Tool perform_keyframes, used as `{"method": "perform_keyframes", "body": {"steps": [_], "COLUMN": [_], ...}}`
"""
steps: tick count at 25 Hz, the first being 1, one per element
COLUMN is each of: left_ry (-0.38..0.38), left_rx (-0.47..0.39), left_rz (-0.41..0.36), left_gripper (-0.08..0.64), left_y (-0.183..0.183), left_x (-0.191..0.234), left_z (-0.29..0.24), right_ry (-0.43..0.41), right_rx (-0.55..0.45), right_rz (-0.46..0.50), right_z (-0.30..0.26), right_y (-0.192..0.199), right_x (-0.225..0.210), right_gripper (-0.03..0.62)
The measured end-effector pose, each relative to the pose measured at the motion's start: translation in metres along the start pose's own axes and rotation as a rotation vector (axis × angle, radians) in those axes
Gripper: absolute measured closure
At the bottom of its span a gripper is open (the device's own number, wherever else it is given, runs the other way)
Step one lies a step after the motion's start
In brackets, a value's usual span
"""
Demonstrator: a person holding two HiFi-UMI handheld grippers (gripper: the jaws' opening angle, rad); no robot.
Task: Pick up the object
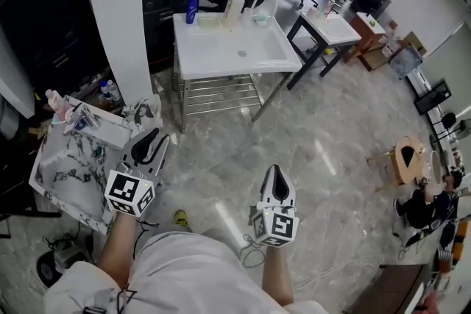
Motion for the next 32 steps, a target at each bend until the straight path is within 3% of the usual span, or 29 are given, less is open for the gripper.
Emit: {"method": "perform_keyframes", "body": {"steps": [15, 23, 32], "left_ry": [-0.01, -0.059, -0.143], "left_rx": [0.003, 0.032, 0.048], "left_rz": [-0.006, -0.014, -0.019], "left_gripper": [0.449, 0.449, 0.448], "left_y": [-0.005, 0.006, -0.006], "left_x": [0.047, 0.063, 0.066], "left_z": [-0.106, -0.207, -0.342], "right_ry": [-0.008, -0.048, -0.121], "right_rx": [0.001, 0.035, 0.062], "right_rz": [-0.011, -0.048, -0.052], "right_z": [-0.123, -0.229, -0.351], "right_y": [0.0, 0.016, 0.011], "right_x": [-0.028, -0.081, -0.168], "right_gripper": [0.588, 0.588, 0.588]}}
Point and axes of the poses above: the fingertips, and each gripper's own axes: z backward along the fingers, x to its left, y out of its underside, the point moved 2 cm from there along z, backward along the fingers, and after that the axes turned 8 degrees about -y, right-handed, at the moved point
